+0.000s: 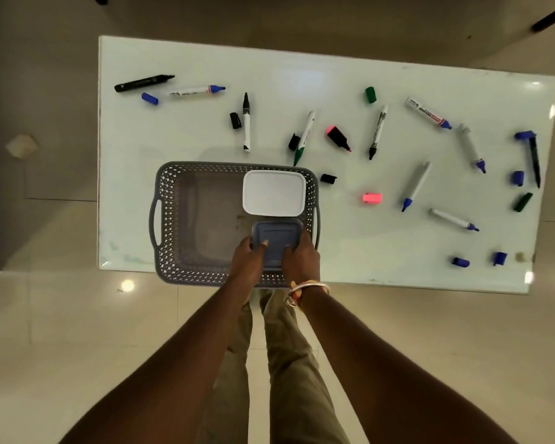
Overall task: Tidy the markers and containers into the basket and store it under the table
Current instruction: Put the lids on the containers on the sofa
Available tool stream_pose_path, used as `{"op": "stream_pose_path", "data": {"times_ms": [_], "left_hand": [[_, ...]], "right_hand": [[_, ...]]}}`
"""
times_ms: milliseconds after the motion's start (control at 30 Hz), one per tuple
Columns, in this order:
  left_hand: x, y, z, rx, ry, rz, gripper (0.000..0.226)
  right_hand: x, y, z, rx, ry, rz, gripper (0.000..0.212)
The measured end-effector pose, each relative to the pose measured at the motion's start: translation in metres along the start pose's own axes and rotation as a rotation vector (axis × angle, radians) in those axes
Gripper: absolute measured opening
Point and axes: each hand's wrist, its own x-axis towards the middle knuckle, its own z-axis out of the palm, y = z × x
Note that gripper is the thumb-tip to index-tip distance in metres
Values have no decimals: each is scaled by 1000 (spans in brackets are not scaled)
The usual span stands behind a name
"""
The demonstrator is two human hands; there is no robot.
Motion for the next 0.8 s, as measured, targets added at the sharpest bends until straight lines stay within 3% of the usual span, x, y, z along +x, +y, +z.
{"op": "stream_pose_path", "data": {"times_ms": [367,600,800], "left_hand": [[-4,-3,4,-23,-12,8,35],[-11,3,-2,58,-11,20,35],[-46,31,-28,201,-21,133,61]], "right_hand": [[3,3,-3,-34,-35,-11,66],[-3,1,-7,-38,-50,-44,61],[-30,-29,-22,-38,-45,-77,55]]}}
